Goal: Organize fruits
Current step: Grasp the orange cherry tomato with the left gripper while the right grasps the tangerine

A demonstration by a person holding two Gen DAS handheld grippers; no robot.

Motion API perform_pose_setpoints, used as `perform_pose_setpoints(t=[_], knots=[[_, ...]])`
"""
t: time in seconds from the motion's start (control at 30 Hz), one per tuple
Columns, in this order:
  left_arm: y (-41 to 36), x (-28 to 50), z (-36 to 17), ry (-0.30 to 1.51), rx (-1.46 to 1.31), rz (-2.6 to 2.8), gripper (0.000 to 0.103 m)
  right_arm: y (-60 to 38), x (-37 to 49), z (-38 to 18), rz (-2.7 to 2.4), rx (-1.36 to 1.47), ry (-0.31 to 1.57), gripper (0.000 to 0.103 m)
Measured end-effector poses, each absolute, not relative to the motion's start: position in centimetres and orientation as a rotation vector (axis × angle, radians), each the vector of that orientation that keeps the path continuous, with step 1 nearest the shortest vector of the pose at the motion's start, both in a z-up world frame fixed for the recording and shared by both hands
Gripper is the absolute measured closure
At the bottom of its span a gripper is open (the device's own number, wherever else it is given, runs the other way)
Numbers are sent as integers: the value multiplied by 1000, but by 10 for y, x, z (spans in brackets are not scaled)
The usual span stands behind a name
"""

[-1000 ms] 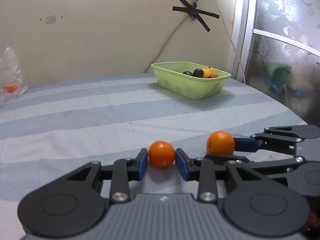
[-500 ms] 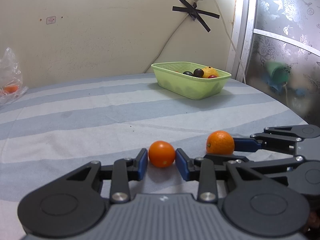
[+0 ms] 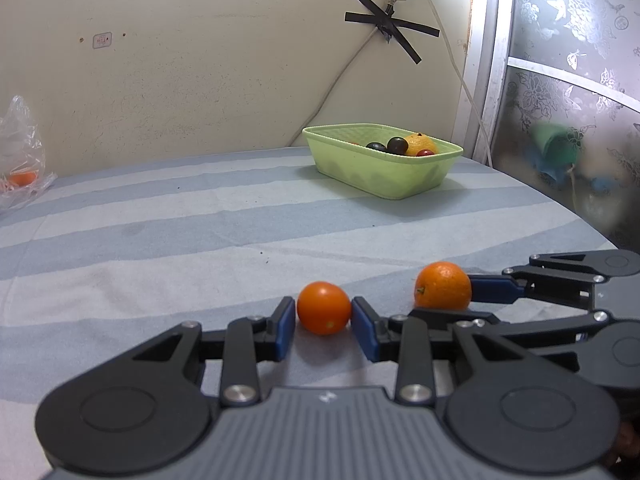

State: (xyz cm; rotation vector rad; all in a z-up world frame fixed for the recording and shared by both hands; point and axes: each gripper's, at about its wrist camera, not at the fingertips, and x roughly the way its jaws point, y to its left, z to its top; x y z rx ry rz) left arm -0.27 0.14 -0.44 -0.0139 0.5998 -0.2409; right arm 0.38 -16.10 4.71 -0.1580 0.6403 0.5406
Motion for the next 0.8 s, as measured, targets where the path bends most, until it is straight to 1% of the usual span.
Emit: perform_pose_setpoints(t=[0.3,0.4,0.8], knots=[[1,-3,-5,599,-13,-240,70,-165,0,50,545,-141,608,64],[1,-3,-5,599,-14,-240,70,-166,-2,51,545,-133,591,60],[1,-2,-5,599,-13,-238,69,-176,3,53,498,-54,582,60]])
